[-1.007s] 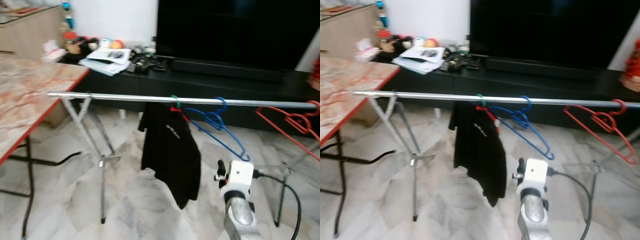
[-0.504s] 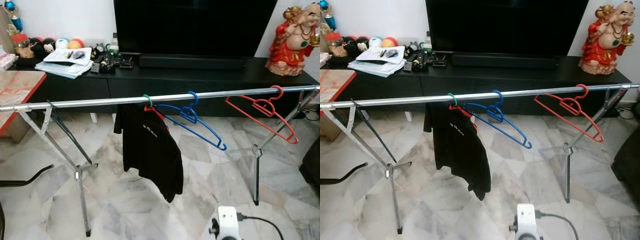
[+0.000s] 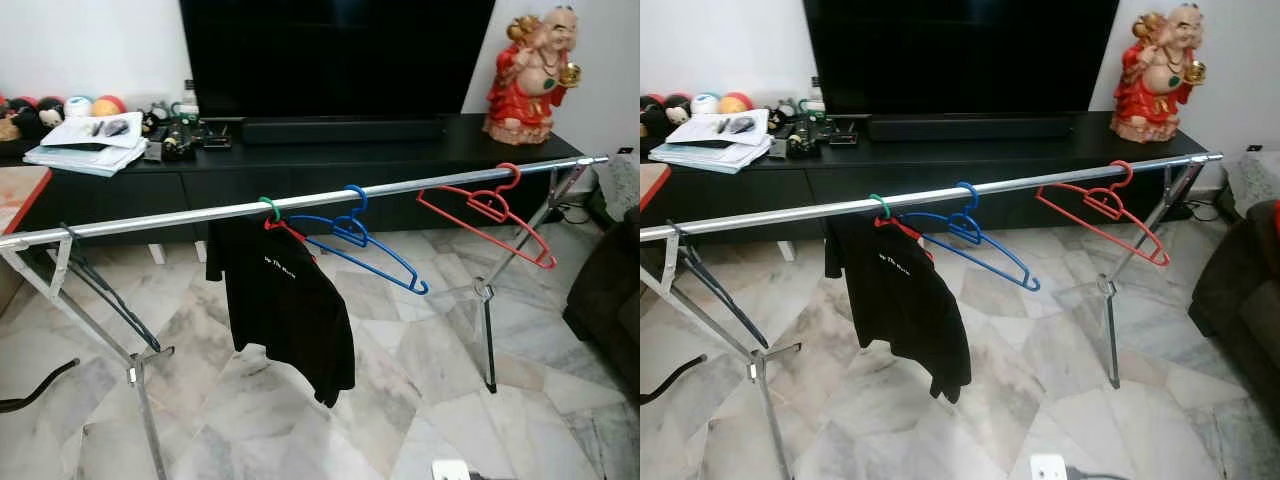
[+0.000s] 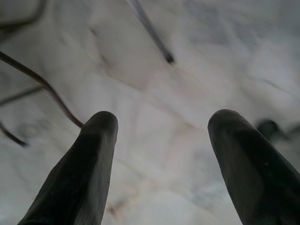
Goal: Hang hanger
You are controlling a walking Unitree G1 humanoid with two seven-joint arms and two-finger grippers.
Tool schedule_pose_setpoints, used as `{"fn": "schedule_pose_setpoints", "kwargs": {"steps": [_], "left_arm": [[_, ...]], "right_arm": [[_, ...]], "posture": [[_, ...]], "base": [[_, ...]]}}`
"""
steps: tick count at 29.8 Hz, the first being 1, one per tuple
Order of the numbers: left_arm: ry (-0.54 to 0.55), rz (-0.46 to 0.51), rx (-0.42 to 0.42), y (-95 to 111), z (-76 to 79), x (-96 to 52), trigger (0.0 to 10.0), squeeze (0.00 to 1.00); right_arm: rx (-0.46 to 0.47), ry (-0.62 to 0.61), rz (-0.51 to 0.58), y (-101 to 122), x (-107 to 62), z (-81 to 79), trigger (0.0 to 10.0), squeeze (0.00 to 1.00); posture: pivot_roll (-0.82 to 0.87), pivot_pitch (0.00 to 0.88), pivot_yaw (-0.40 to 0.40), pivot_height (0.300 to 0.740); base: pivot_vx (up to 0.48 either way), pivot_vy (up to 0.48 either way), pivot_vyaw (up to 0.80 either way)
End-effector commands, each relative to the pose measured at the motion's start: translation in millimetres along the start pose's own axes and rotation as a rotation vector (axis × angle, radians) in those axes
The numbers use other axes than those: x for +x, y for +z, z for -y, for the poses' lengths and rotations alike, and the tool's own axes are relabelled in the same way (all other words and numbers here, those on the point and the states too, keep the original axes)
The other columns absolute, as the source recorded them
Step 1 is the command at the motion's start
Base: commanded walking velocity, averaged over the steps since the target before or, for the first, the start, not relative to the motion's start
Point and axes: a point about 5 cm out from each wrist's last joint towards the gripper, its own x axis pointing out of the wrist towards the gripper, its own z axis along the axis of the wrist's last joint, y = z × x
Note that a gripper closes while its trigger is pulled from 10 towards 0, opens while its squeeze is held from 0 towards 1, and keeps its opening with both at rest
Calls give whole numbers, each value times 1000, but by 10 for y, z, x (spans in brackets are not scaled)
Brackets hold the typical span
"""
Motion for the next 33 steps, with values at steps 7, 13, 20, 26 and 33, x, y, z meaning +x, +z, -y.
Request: {"fn": "schedule_pose_setpoints", "kwargs": {"steps": [7,13,20,26,33], "left_arm": [[-9,95,-58,35,5,-29,10000,0],[-30,219,73,145,12,-41,10000,0],[143,389,325,247,-45,-80,10000,0],[14,412,312,285,4,-78,10000,0],[-193,410,268,315,118,-88,10000,0]], "right_arm": [[16,-1,11,32,7,3,10000,0],[19,-5,23,82,19,22,10000,0],[20,-7,21,75,18,24,10000,0],[18,-4,14,47,11,9,10000,0],[18,-9,17,42,10,27,10000,0]], "posture": [[42,65,7,740],[46,71,6,740],[55,75,6,740],[56,76,11,740],[52,80,11,740]], "base": [[0,0,-748],[0,0,-749],[0,0,-746],[0,0,-745],[0,0,-739]]}}
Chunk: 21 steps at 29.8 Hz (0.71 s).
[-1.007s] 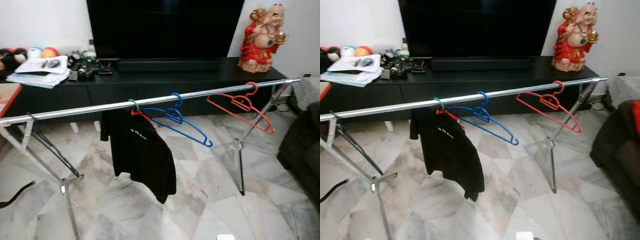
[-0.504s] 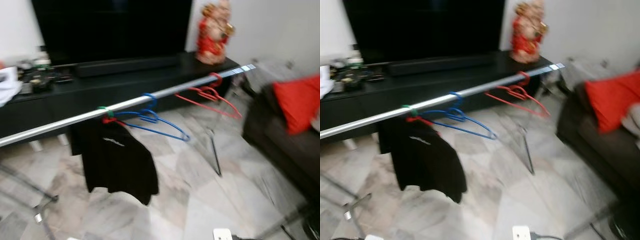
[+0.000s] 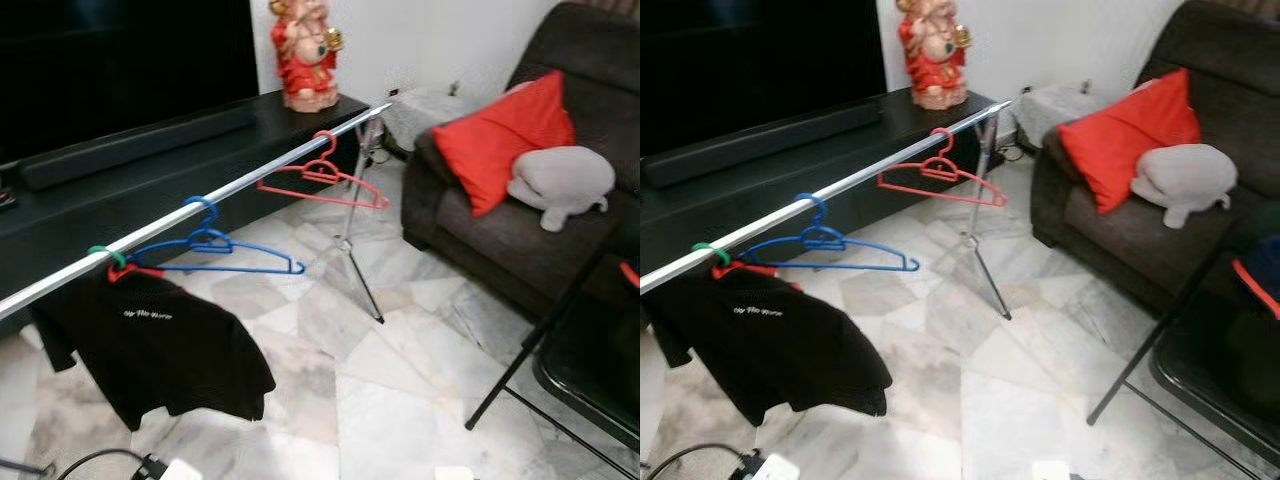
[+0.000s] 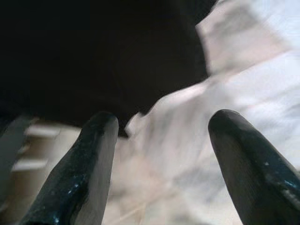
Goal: Hang hanger
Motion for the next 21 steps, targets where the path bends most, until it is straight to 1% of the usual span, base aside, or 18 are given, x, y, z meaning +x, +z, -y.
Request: {"fn": "schedule_pose_setpoints", "kwargs": {"steps": [1,2,6,7,8,9,10,11,12,14,18,21], "left_arm": [[-29,-31,-83,-67,49,-48,10000,0],[-43,-25,-112,-57,61,-48,10000,0],[-103,-1,-108,-25,86,-40,10000,0],[-102,127,34,152,-71,46,10000,0],[-99,163,72,201,-113,65,10000,0],[-99,293,53,413,-294,106,10000,0],[-106,454,21,659,-516,84,10000,0],[-105,493,17,710,-571,64,10000,0],[-86,542,-12,787,-637,23,10000,0],[-89,582,-62,880,-674,-17,10000,0],[-113,616,-136,1052,-757,-49,10000,0],[-120,620,-133,1068,-763,-58,10000,0]], "right_arm": [[12,7,-8,-38,-11,-29,10000,0],[12,5,-9,-40,-11,-19,10000,0],[9,4,-7,-38,-10,-14,10000,0],[9,4,-6,-35,-10,-16,10000,0],[9,4,-6,-35,-10,-16,10000,0],[9,6,-5,-33,-10,-22,10000,0],[11,8,-4,-30,-10,-32,10000,0],[11,8,-3,-28,-10,-36,10000,0],[14,9,-2,-25,-10,-41,10000,0],[14,11,-1,-23,-10,-44,10000,0],[11,13,-3,-30,-12,-48,10000,0],[11,14,-3,-31,-12,-45,10000,0]], "posture": [[55,82,10,740],[56,82,9,740],[62,82,9,740],[65,83,10,740],[65,83,10,740],[64,83,12,740],[63,83,13,740],[63,83,13,740],[62,83,14,740],[65,85,13,740],[67,84,12,740],[63,85,12,740]], "base": [[0,0,-738],[0,0,-738],[0,0,-738],[0,0,-738],[0,0,-738],[0,0,-731],[0,0,-731],[0,0,-731],[0,0,-731],[0,0,-731],[0,0,-722],[0,0,-719]]}}
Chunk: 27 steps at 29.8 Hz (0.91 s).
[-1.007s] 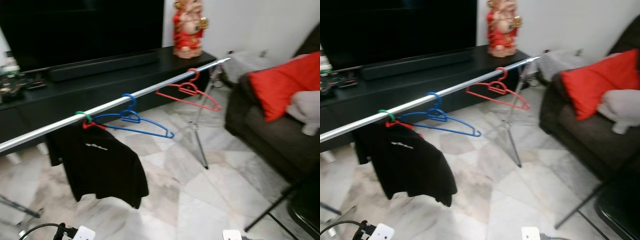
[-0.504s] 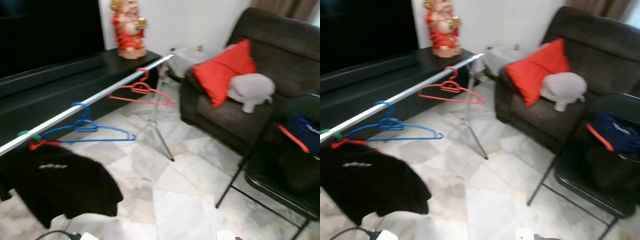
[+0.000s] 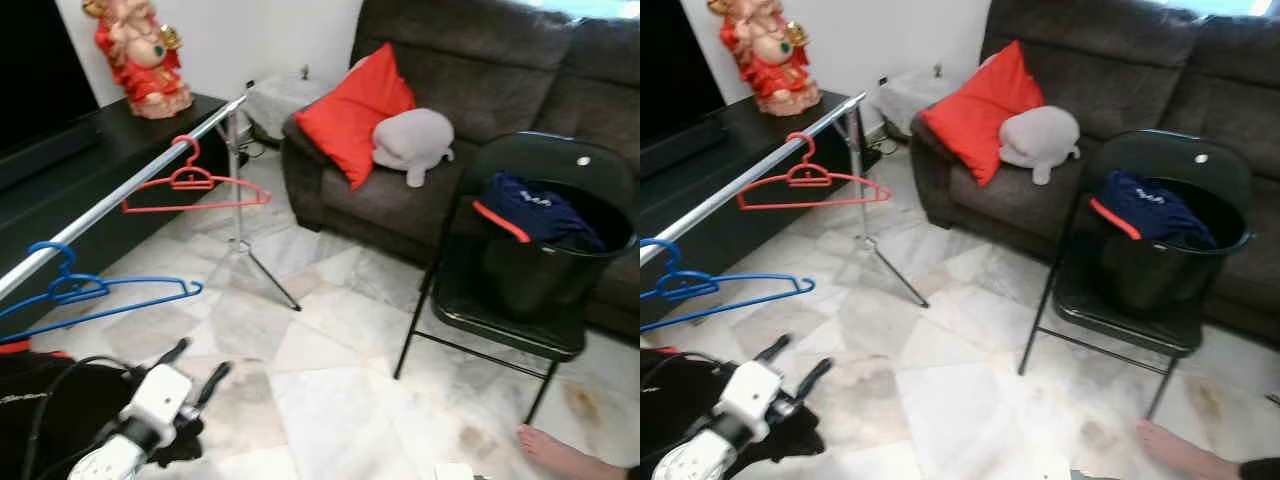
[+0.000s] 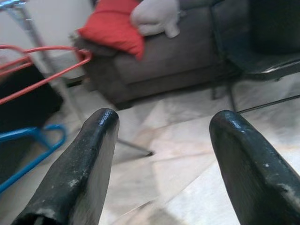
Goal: Hang hanger
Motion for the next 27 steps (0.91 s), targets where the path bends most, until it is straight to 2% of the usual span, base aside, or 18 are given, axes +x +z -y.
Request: {"fn": "schedule_pose_setpoints", "kwargs": {"steps": [1,3,4,5,6,7,8,9,11,12,13,14,15,24,27], "left_arm": [[3,-40,-4,-49,-58,-77,10000,0],[-86,-122,-1,-125,19,-141,10000,0],[-98,-210,12,-291,53,-202,10000,0],[-98,-210,12,-291,53,-202,10000,0],[-96,-279,-5,-382,68,-266,10000,0],[-70,-336,-21,-494,85,-317,10000,0],[-70,-336,-21,-494,85,-317,10000,0],[-17,-447,-67,-671,124,-385,10000,0],[30,-535,-119,-789,180,-438,10000,0],[30,-535,-119,-789,180,-438,10000,0],[55,-643,-151,-931,278,-510,10000,0],[55,-643,-151,-931,278,-510,10000,0],[65,-715,-173,-1011,353,-565,10000,0],[7,-846,-207,-1135,626,-644,10000,0],[43,-861,-236,-1154,635,-668,10000,0]], "right_arm": [[10,12,-15,-47,-13,-42,10000,0],[8,13,-16,-48,-13,-36,10000,0],[4,17,-14,-48,-14,-41,10000,0],[4,17,-14,-48,-14,-41,10000,0],[2,20,-10,-46,-15,-49,10000,0],[3,24,3,-35,-16,-59,10000,0],[3,24,3,-35,-16,-59,10000,0],[11,29,12,-18,-15,-74,10000,0],[17,30,18,-1,-13,-85,10000,0],[17,30,18,-1,-13,-85,10000,0],[12,36,20,11,-11,-104,10000,0],[12,36,20,11,-11,-104,10000,0],[6,42,22,21,-11,-120,10000,0],[6,38,30,28,-8,-94,10000,0],[9,34,31,21,-10,-83,10000,0]], "posture": [[63,85,12,740],[82,84,11,740],[84,81,10,740],[84,81,10,740],[82,82,10,740],[74,81,7,740],[74,81,7,740],[81,79,11,740],[87,77,10,740],[87,77,10,740],[78,76,9,740],[78,76,9,740],[73,74,9,740],[60,71,10,740],[51,68,8,740]], "base": [[0,0,-719],[0,0,-716],[0,0,-494],[0,0,-494],[0,0,-494],[0,0,0],[0,0,0],[0,0,0],[0,0,0],[0,0,0],[0,0,0],[0,0,0],[0,0,0],[0,0,0],[0,0,0]]}}
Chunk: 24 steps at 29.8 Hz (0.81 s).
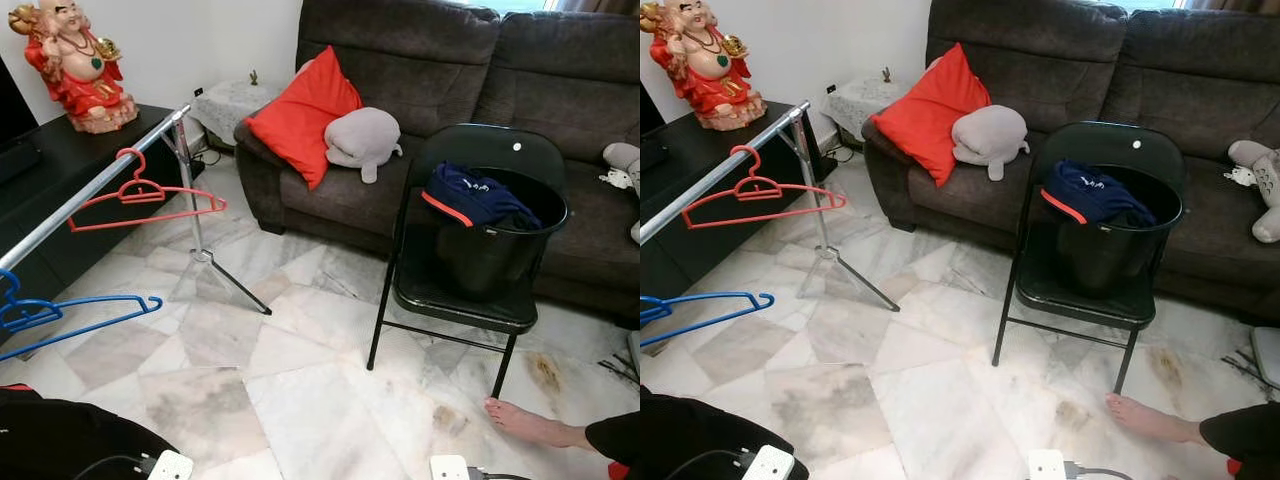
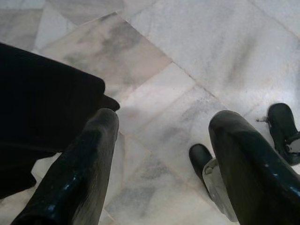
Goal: Hang hanger
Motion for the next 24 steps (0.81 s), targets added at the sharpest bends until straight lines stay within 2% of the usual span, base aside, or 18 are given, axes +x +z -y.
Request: {"fn": "schedule_pose_setpoints", "kwargs": {"steps": [1,6,7,10,14,24], "left_arm": [[10,-43,-7,-95,5,-24,10000,0],[37,-74,-41,-147,17,-27,10000,0],[52,-66,-82,-155,0,-35,10000,0],[80,-66,-113,-178,-38,-52,10000,0],[62,-118,-93,-279,4,-80,10000,0],[53,-89,-110,-197,22,-38,10000,0]], "right_arm": [[5,1,-3,-31,-9,0,10000,0],[3,0,-6,-46,-13,8,10000,0],[0,1,-8,-48,-13,5,10000,0],[-5,2,-3,-38,-11,13,10000,0],[-21,5,-2,-32,-8,23,10000,0],[-51,-4,0,-31,-4,107,10000,0]], "posture": [[50,68,7,740],[43,58,3,740],[31,55,6,740],[30,52,-2,740],[24,47,-5,740],[11,38,-30,740]], "base": [[0,0,0],[0,0,0],[0,0,0],[0,0,0],[0,0,0],[0,0,0]]}}
